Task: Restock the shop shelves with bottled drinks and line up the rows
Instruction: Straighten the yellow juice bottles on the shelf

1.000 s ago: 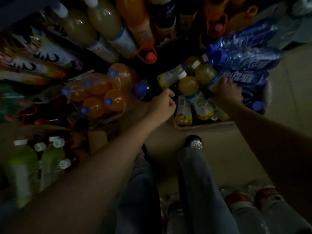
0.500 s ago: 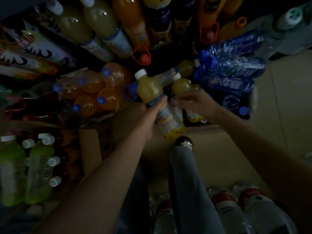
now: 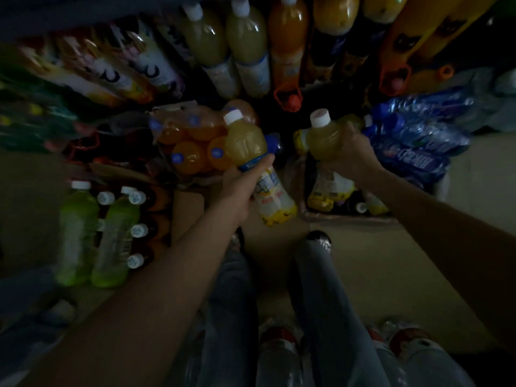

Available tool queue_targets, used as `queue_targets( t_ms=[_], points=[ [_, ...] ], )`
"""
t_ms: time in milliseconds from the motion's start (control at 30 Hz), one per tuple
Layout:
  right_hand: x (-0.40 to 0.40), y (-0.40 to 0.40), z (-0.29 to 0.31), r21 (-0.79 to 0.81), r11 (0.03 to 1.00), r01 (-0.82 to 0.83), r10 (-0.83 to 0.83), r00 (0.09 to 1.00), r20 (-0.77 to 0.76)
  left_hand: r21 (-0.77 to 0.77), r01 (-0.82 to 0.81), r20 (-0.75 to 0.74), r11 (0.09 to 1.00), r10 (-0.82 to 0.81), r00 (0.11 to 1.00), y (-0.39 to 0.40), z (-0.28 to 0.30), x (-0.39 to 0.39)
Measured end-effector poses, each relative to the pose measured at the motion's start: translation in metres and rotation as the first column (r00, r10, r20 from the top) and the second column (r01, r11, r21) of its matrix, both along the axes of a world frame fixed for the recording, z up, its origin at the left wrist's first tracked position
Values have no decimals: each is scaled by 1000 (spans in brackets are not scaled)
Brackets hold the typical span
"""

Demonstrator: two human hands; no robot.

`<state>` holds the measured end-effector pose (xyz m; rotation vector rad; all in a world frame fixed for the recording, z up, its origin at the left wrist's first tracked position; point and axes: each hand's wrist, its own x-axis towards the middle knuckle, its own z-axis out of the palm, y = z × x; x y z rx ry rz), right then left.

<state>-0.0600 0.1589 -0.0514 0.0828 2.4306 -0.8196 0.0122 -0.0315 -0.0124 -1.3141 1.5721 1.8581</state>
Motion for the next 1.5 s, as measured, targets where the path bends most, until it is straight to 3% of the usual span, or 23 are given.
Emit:
queue_targets(
  t_ms=[167, 300, 433, 567, 667, 767, 1000, 1100, 1233, 1500],
  points=[
    [-45, -72, 227, -128, 971, -202, 167, 956, -242, -7, 149, -234, 989, -147, 961, -58, 148, -25],
    [-71, -145, 418, -96, 915, -393, 288, 801, -525, -131, 229, -441, 964, -264, 858, -139, 295, -57],
    [-76, -215, 566, -135, 897, -421, 190, 642, -743, -267, 125, -618, 956, -269, 739, -210, 439, -81],
    [-80, -276, 652, -307, 842, -444, 20, 593, -805, -277, -11, -753, 961, -210, 624, -263, 536, -88],
    [-94, -322, 675, -403, 820, -406, -103, 588, -802, -302, -101, -788, 948, -189, 586, -293, 568, -93],
    [-117, -360, 671, -496, 811, -311, -189, 663, -724, -362, -198, -779, 911, -179, 600, -315, 581, -99],
    [-168, -412, 658, -519, 813, -264, -192, 720, -667, -336, -322, -800, 885, -88, 593, -353, 596, -131],
    [-186, -421, 653, -472, 832, -293, -123, 731, -672, -324, -348, -810, 880, -68, 582, -360, 599, -155],
    [-197, -411, 620, -216, 933, -287, 100, 785, -612, -350, -357, -821, 866, -100, 562, -365, 606, -186],
    [-247, -454, 602, -262, 950, -172, -31, 780, -625, -560, -316, -732, 766, -279, 621, -385, 582, -222]
  ],
)
